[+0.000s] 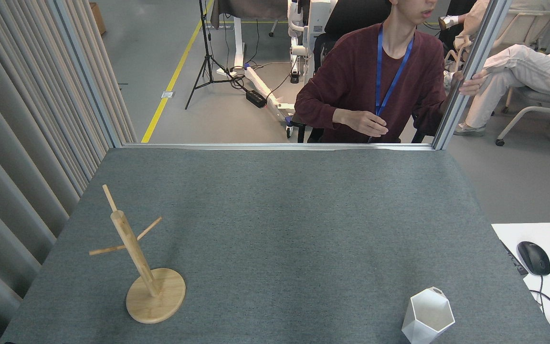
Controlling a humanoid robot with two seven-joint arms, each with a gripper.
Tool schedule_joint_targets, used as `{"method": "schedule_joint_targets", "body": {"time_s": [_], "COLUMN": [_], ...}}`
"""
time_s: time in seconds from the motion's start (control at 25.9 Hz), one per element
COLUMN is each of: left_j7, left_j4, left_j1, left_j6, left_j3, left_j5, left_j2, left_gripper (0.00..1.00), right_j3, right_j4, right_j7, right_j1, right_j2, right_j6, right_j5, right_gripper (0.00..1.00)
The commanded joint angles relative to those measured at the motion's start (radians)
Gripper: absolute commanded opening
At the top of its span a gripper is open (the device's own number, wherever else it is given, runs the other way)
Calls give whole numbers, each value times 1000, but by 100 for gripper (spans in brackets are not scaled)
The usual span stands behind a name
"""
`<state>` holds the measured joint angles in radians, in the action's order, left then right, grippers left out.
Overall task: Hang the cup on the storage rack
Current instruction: 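Move the right gripper up to the white hexagonal cup and grasp it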
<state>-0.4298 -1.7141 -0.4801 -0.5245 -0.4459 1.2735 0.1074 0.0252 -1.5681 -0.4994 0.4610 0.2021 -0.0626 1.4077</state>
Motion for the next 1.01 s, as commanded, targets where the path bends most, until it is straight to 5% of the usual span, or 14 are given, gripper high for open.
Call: {"method": "schedule_joint_targets", "body": {"time_s": [0.0,0.97], "left_j7": [0,13], "left_j4": [2,14], "left_j1": [0,2], "left_j6": [0,6], "left_j3": [1,-28], "left_j5": [0,1], "left_j2": [0,0], "left_gripper": [99,99], "right_j3": [-1,-16], "right_j4": [0,134], "right_j7": [32,47], "right_j1": [-15,-202], "right_j2": [0,20], "right_j6": [1,4], "right_j5": [-3,10], "right_gripper": [99,99]}}
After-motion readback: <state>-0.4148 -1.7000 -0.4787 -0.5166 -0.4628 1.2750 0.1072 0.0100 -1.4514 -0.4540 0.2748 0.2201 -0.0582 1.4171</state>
